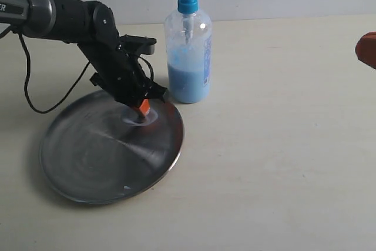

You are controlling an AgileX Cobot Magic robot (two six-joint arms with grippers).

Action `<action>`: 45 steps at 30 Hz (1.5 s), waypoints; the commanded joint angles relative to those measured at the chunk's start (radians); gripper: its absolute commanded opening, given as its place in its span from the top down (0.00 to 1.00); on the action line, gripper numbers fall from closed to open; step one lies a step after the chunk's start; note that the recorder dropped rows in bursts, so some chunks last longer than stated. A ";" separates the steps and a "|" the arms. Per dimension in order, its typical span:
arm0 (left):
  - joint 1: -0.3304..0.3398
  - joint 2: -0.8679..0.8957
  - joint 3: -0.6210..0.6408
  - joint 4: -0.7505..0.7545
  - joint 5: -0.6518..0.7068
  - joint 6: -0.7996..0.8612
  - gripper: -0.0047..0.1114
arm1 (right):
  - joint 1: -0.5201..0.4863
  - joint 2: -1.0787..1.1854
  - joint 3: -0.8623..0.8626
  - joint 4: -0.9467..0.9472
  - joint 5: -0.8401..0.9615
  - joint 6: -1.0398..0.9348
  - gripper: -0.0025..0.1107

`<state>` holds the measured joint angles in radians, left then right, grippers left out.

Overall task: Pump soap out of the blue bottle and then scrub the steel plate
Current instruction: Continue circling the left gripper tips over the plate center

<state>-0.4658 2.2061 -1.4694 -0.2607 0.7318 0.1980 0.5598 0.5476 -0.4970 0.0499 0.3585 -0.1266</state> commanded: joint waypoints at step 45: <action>0.008 0.042 0.012 0.222 0.109 -0.198 0.96 | -0.002 -0.004 0.003 -0.001 -0.003 -0.004 0.98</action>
<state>-0.4579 2.2123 -1.4773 -0.0690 0.7438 0.0153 0.5598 0.5476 -0.4970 0.0499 0.3585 -0.1266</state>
